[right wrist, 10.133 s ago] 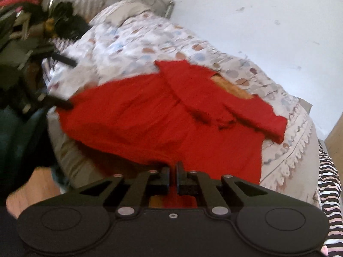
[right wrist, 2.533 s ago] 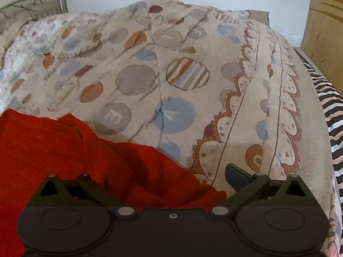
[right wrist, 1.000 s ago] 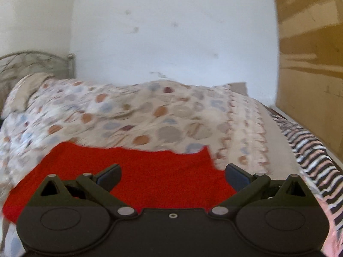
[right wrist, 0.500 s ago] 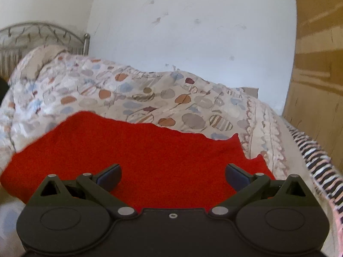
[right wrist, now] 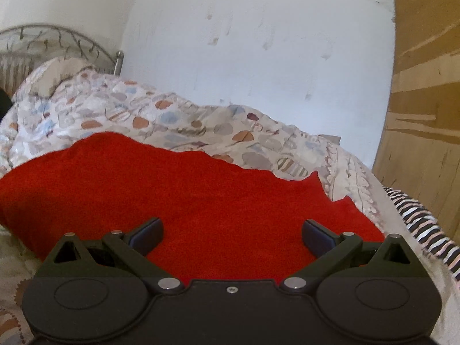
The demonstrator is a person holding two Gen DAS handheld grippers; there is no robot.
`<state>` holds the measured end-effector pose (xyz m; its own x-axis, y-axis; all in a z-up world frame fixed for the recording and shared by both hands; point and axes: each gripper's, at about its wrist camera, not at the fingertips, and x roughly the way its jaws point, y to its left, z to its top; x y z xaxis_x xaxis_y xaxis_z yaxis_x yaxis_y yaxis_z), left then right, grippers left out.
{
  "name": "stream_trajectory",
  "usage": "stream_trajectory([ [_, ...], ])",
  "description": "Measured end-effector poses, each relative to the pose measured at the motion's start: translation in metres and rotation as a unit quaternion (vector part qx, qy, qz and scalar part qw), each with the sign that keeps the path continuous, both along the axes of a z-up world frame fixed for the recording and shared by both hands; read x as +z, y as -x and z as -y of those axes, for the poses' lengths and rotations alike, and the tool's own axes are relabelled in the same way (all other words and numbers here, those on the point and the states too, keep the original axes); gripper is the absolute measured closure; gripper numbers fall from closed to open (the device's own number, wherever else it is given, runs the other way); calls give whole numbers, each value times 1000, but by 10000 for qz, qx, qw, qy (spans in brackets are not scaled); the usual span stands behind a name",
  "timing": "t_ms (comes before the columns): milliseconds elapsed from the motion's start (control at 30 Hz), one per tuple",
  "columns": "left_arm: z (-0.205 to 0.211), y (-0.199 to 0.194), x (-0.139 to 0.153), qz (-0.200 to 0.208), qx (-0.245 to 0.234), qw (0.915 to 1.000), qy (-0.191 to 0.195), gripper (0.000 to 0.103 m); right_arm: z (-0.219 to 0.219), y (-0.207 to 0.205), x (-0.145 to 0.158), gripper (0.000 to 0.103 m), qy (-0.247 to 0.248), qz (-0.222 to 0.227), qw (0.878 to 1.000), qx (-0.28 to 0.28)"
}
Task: Fold small clothes
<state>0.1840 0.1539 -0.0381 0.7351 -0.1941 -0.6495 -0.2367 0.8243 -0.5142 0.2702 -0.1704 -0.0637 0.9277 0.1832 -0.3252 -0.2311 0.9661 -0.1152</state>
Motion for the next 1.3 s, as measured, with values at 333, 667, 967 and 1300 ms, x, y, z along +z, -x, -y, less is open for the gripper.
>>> stream_trajectory([
  [333,26,-29,-35,80,-314,9956,879,1,14,3,-6,0,-441,146,9987,192],
  [667,33,-42,-46,387,-139,9946,954,1,17,6,-9,0,-645,245,9972,282],
  [967,30,-52,-60,909,379,9921,782,1,17,11,-11,0,-638,347,9970,250],
  [1300,32,-50,-66,986,576,9911,681,2,15,14,-12,0,-617,417,9970,222],
])
